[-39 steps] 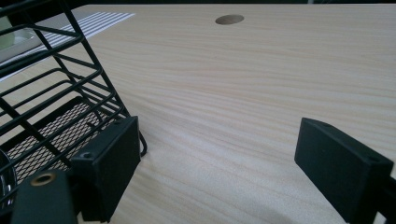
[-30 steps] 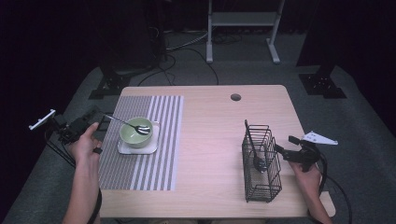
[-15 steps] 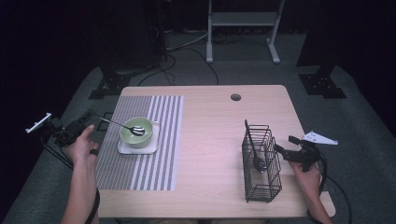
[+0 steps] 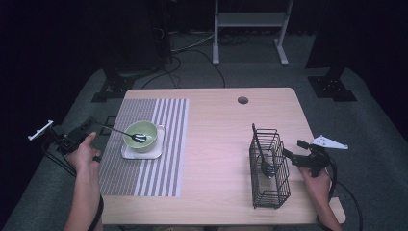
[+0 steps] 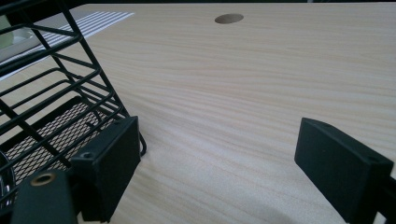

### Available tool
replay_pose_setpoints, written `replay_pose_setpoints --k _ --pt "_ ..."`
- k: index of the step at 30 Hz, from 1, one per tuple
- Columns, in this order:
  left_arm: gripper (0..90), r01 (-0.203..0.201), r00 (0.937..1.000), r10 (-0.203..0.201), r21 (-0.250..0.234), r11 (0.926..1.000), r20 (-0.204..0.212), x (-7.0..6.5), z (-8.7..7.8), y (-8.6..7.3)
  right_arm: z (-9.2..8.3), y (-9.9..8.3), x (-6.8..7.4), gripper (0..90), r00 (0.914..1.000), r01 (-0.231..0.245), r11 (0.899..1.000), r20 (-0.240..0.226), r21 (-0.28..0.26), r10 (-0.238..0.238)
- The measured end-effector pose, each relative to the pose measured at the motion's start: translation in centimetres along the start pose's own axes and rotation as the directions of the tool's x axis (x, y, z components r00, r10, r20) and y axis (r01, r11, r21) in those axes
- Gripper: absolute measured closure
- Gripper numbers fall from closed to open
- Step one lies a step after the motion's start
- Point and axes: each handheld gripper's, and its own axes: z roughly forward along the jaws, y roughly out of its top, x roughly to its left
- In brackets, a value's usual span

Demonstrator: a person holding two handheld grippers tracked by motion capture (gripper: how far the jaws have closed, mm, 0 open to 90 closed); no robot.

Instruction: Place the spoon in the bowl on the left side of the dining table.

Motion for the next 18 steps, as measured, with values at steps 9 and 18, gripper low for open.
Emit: replay_pose_setpoints --k 9,18 --pt "89.7 -0.013 0.9995 0.013 0.001 0.9999 -0.03 0.46 0.21 -0.35 -0.01 0.0 -0.01 13.2 1.0 -0.002 1.0 -0.002 0.0 0.002" --pt "89.7 -0.037 0.9974 0.037 0.006 0.9993 -0.062 0.81 0.49 -0.85 -0.02 0.0 -0.03 13.2 1.0 -0.004 1.0 -0.003 -0.001 0.004"
